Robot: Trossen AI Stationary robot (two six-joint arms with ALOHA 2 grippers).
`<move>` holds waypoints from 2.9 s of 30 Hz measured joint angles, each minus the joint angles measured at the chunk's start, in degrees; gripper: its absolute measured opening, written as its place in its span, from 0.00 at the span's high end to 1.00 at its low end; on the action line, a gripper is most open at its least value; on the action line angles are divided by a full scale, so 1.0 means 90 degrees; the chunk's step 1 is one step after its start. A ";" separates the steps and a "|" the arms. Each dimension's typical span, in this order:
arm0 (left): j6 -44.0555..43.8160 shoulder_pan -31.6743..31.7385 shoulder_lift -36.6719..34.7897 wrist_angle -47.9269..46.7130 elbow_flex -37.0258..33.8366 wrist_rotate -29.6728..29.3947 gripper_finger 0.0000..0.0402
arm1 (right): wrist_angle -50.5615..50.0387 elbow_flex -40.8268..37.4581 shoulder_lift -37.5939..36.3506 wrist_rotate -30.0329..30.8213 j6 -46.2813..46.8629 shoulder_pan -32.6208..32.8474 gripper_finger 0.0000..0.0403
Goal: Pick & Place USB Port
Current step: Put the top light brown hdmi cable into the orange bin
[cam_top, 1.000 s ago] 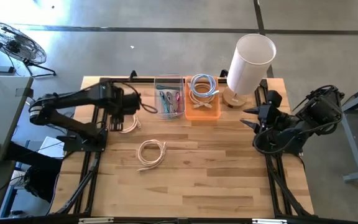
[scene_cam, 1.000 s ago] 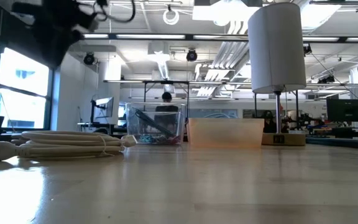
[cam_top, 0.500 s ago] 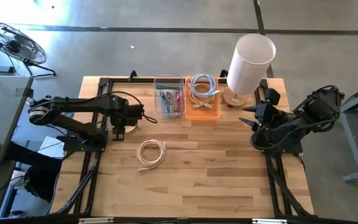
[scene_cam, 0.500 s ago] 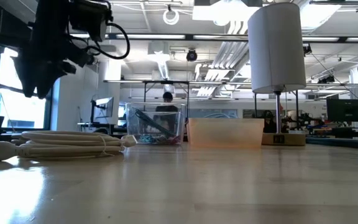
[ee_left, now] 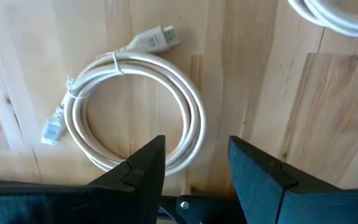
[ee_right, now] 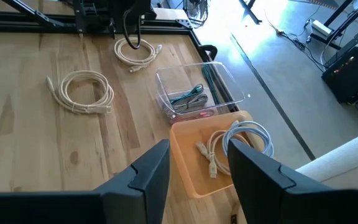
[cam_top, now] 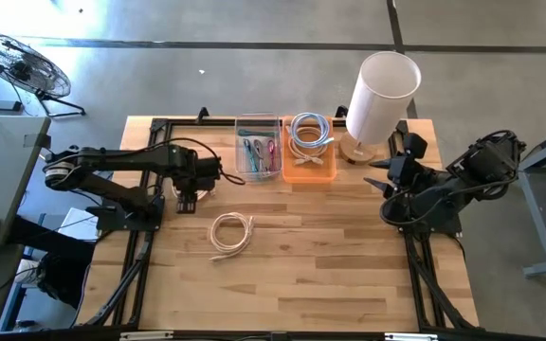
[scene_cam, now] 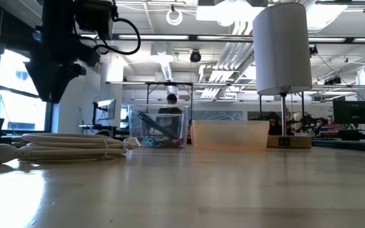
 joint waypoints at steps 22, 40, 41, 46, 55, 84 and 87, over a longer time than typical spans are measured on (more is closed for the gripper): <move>-0.0357 0.0002 0.0001 0.1720 -0.1969 0.0178 0.58 | 0.0000 0.0000 0.0000 0.0008 -0.0119 -0.0002 0.62; -0.1812 -0.0027 -0.0037 0.2167 -0.2188 0.0078 0.94 | 0.0288 0.0000 0.0000 0.0107 -0.0365 -0.0005 0.62; -0.1817 -0.0081 -0.0082 0.2183 -0.1977 0.0190 0.94 | 0.0353 0.0000 0.0000 0.0094 -0.0440 -0.0005 0.62; -0.1653 -0.0490 -0.0329 0.2219 -0.0648 -0.0040 0.94 | 0.0651 0.0000 0.0000 0.0042 -0.0939 -0.0012 0.62; -0.0731 -0.1106 -0.0588 0.2479 0.2520 0.0002 0.94 | 0.1157 0.0000 -0.0002 0.0031 -0.2107 -0.0012 0.62; 0.1212 -0.1787 0.0612 0.6515 0.3118 0.3402 0.94 | 0.5054 0.0002 0.0869 -0.2859 -0.5243 -0.1857 0.39; 0.1212 -0.1790 0.0639 0.6521 0.3118 0.3427 0.94 | 0.5179 0.0002 0.1046 -0.2844 -0.5325 -0.1902 0.39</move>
